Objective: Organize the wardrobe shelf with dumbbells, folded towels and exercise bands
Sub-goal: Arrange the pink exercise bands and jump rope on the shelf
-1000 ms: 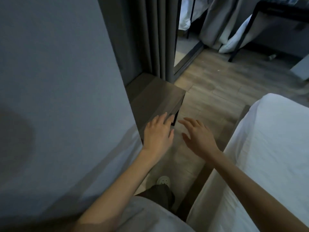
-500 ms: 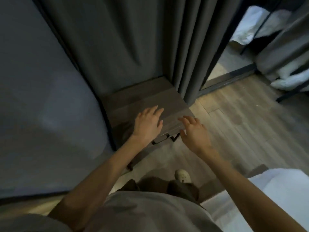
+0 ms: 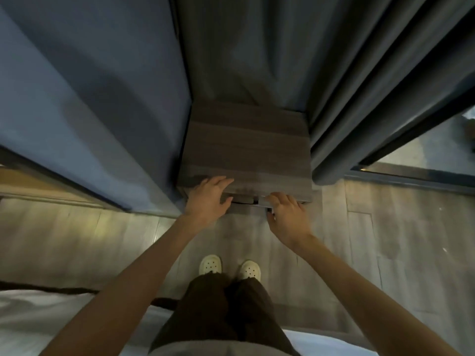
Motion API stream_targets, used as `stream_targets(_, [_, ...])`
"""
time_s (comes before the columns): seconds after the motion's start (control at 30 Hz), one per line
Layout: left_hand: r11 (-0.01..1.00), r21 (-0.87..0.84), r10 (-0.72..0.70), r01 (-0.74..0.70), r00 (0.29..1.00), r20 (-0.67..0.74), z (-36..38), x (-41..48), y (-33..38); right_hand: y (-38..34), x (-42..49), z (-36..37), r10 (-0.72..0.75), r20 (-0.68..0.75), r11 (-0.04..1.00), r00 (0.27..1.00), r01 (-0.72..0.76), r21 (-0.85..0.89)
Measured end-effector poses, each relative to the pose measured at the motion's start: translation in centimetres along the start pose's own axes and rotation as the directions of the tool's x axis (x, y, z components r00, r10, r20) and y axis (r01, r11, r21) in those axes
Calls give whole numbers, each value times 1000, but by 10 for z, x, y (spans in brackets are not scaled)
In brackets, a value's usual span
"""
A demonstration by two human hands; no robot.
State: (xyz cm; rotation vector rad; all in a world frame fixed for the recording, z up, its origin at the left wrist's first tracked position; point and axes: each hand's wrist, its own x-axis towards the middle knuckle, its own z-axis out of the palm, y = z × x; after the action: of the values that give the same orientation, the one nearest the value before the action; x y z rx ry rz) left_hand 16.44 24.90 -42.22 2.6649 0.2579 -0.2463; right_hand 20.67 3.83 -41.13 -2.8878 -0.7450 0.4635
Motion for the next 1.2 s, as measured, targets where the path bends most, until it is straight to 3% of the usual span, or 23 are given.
stream_targets(0.33, [997, 11, 80, -79, 991, -108, 146, 23, -51, 24, 49, 136, -4, -30, 1000, 1000, 5, 25])
stream_targets(0.57, [991, 92, 111, -102, 988, -105, 223, 34, -83, 36, 74, 221, -40, 151, 999, 988, 40, 3])
stream_targets(0.83, [976, 190, 145, -105, 967, -211, 242, 53, -98, 49, 109, 261, 21, 255, 1000, 967, -18, -14])
stream_targets(0.97, [972, 187, 190, -141, 941, -279, 246, 64, -103, 55, 120, 269, 8, 226, 1000, 974, -11, 12])
stream_targets(1.2, [965, 250, 152, -76, 942, -300, 247, 62, -99, 51, 123, 276, 16, 217, 999, 976, -7, -41])
